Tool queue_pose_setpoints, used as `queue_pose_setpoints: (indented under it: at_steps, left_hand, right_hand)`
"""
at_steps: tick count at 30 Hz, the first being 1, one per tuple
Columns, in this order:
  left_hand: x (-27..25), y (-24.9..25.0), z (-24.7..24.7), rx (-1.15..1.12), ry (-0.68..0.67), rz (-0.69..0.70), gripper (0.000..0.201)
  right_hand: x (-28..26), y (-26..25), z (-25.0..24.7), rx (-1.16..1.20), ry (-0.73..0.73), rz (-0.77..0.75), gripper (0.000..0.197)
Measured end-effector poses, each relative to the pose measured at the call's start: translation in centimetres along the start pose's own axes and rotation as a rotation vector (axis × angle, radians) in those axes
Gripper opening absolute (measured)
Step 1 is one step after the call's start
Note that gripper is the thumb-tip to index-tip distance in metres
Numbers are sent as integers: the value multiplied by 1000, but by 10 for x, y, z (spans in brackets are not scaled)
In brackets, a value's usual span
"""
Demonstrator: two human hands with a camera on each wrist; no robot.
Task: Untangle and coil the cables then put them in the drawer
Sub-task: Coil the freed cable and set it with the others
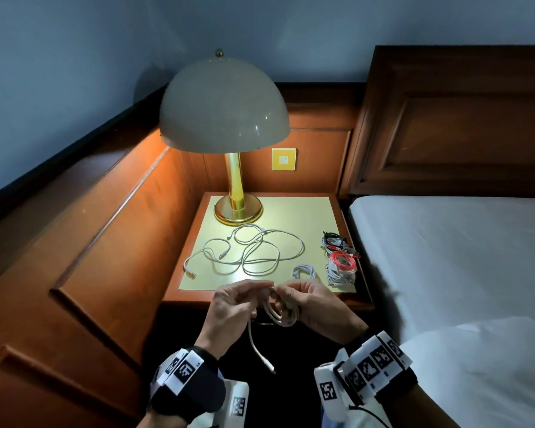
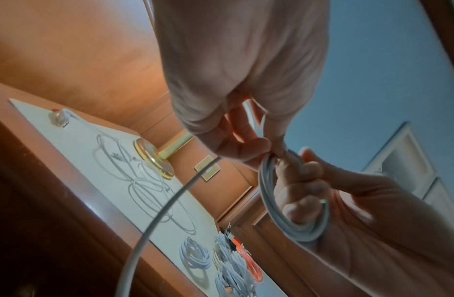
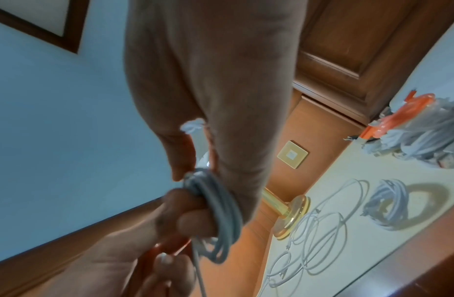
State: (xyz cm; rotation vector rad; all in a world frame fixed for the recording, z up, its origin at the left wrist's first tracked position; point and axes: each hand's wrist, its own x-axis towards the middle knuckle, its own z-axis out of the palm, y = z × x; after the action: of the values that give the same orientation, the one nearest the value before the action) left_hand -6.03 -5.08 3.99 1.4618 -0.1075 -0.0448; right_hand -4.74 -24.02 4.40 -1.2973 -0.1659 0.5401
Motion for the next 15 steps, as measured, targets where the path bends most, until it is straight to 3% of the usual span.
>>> queue_pose_setpoints:
  at_steps: [3,7,10,12,15]
  left_hand:
    - [3,-1,0,27,14,29,21]
    - [8,-2,-2,93,27,20,32]
    - [6,4,-2,76,-33,27,19]
    - [5,5,-2,-3,-44,1,22]
    - [0,6,1,-24,-21,-21,20]
  right_hand:
    - [1,-2,0,-109,210,-101,28]
    - [0,-4,4,-135,253,-153,12]
    - [1,0,3,35,263,-131,12]
    - [0,3,2,136,238,-115,12]
    - [-3,9,4,119,257,-130,14]
